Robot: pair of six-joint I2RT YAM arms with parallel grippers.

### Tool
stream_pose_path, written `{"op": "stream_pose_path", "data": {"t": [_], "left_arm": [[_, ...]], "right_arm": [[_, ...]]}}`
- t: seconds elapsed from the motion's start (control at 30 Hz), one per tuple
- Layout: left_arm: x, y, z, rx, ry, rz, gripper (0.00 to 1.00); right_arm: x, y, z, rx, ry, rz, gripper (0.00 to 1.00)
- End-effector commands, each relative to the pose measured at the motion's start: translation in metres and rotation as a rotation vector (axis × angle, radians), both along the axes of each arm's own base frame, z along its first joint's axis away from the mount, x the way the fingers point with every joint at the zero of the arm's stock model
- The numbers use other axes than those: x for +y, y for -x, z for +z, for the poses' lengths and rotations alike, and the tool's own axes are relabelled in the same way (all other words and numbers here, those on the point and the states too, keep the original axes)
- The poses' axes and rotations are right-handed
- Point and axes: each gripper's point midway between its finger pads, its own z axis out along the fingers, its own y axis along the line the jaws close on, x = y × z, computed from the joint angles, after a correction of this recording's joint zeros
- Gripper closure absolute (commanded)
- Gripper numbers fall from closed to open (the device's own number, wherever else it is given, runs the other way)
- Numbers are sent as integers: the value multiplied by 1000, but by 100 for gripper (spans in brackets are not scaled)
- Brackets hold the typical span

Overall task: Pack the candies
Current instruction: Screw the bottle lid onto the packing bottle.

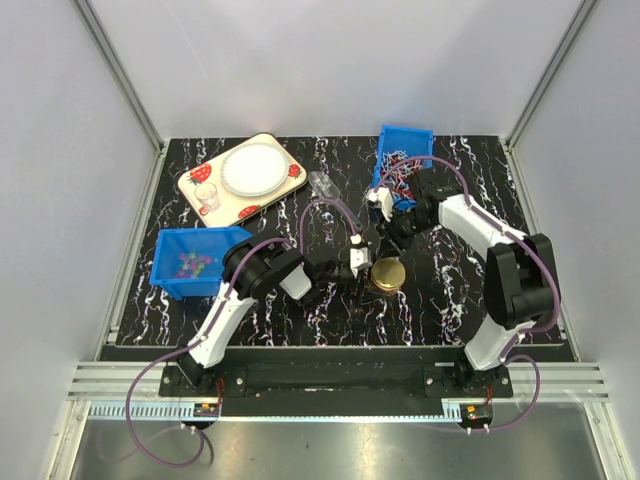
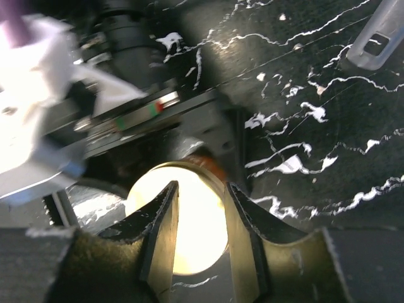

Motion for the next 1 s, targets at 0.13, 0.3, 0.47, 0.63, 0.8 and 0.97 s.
{"op": "stream_pose_path", "data": {"t": [0.13,0.3,0.47,0.63,0.8,0.97], "left_arm": [[0,-10,0,-2,14,32,36],[0,-9,0,1,14,31,36],[0,-10,-1,2,12,36,36],[1,-12,-2,2,8,43,36],[0,-13,-3,-2,4,49,37],[0,-15,-6,4,-10,58,37]], "right_arm": [[1,-10,-14,43,6,22,61],[-16,-3,-9,67,-3,0,71],[-32,8,-10,95,7,-4,76],[-41,22,-17,133,4,-7,81],[-44,36,-15,134,4,-11,83],[-50,56,-18,155,21,-11,84]]}}
